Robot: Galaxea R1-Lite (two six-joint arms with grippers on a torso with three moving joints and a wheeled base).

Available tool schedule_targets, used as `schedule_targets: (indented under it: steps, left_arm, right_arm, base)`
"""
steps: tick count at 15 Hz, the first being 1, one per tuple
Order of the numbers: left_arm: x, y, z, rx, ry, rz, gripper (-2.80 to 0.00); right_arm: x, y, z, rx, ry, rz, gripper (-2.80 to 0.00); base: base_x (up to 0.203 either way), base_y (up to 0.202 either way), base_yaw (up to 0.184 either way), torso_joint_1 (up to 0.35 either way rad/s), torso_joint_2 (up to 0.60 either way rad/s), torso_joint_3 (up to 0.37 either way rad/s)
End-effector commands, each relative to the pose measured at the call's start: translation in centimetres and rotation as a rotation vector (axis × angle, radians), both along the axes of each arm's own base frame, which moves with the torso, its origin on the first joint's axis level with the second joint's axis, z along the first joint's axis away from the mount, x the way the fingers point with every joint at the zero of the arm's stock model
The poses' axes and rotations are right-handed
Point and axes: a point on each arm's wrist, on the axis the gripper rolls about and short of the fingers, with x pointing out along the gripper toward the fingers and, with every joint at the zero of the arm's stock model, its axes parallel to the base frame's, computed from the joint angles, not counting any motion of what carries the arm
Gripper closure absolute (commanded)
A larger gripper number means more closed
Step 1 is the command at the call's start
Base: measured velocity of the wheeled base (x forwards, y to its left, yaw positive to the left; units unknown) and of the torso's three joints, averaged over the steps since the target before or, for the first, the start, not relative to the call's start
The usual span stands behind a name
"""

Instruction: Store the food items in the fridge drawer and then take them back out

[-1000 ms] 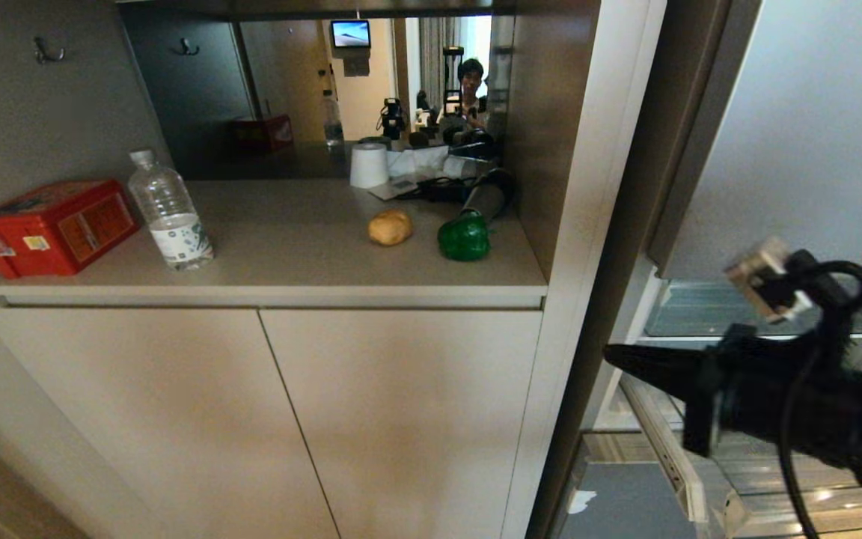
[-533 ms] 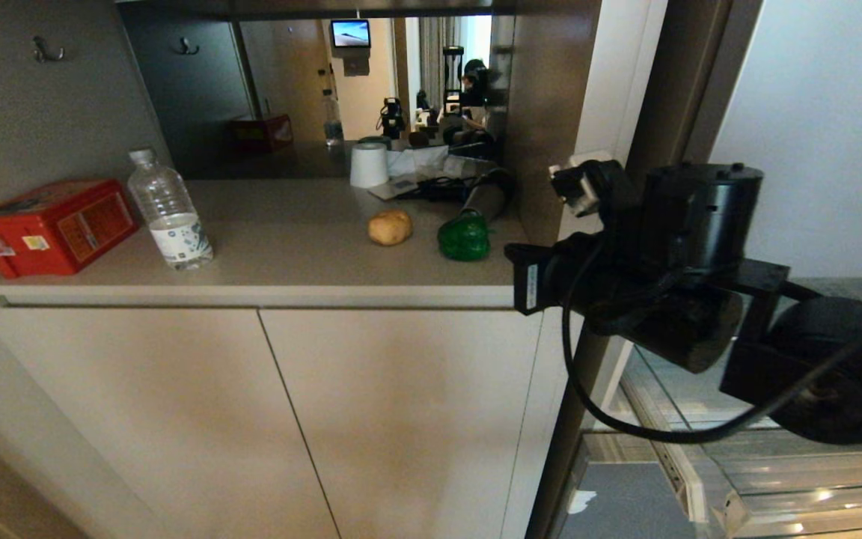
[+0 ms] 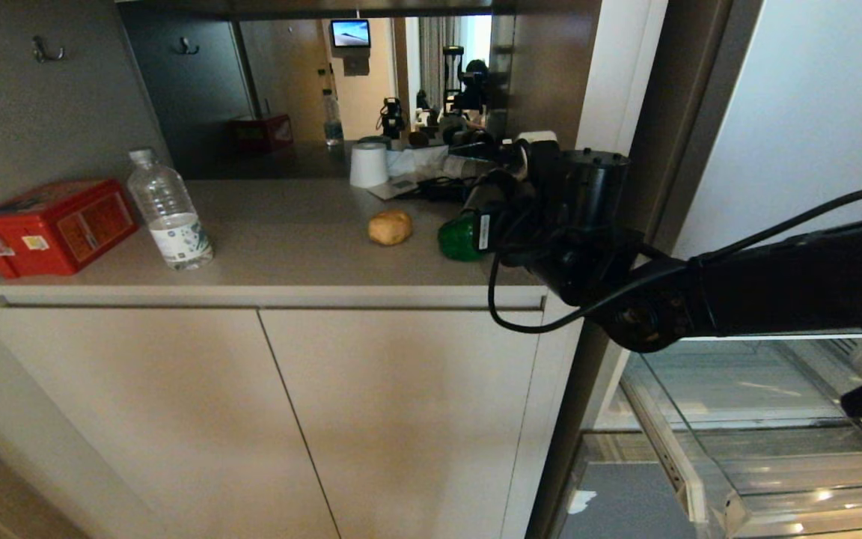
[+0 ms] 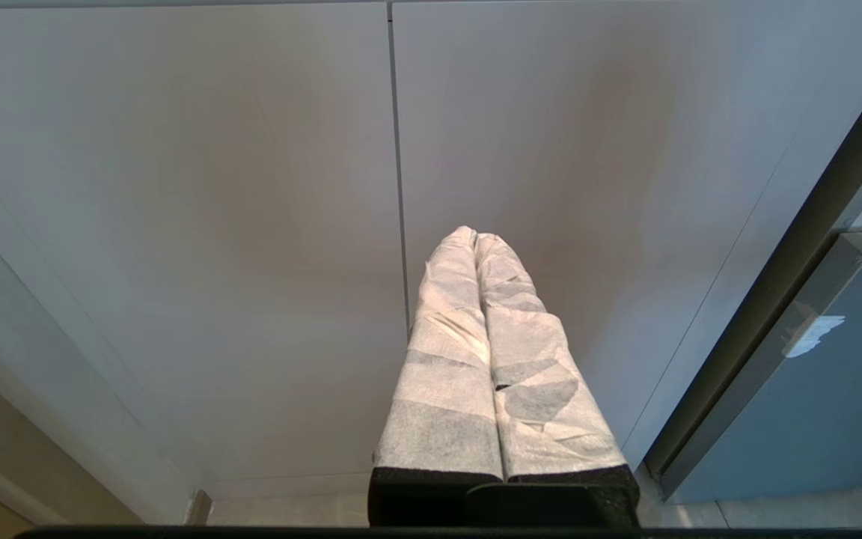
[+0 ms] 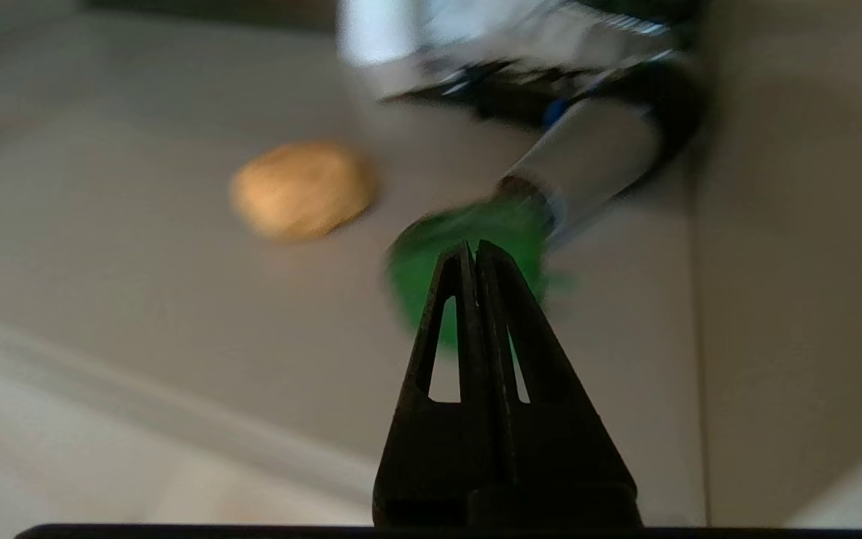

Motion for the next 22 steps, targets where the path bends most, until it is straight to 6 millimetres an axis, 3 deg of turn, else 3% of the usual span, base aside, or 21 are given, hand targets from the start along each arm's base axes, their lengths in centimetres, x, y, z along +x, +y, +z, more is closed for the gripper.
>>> schedule_targets:
  steps: [1,5,8,9,22]
  left_arm:
    - [0.0,0.0,0.0,0.000,0.001,0.000,0.00]
    - [0.0,0.0,0.0,0.000,0.001,0.000,0.00]
    - [0.0,0.0,0.0,0.000,0.001,0.000,0.00]
    - [0.0,0.0,0.0,0.000,0.001,0.000,0.00]
    - [0.0,0.0,0.0,0.000,0.001,0.000,0.00]
  right_arm:
    - [2.2,0.6,-1.5,-0.003,-0.004,-0.031,0.00]
    - [5.6,1.5,-2.2,0.019,-0.129,-0.079,0.00]
    - [5.8,1.6,-2.0,0.017,-0.162,-0.084,0.00]
    - [5.8,1.7,-1.9,0.017,-0.163,-0.078,-2.80]
    - [5.8,2.3,-2.2,-0.072,-0.047,0.005,-2.80]
  base:
    - [0.000,0.000,0.000,0.000,0.00,0.000]
    - [0.000,0.000,0.000,0.000,0.00,0.000]
    - [0.000,0.000,0.000,0.000,0.00,0.000]
    - [0.000,0.000,0.000,0.000,0.00,0.000]
    - [0.000,0.000,0.000,0.000,0.00,0.000]
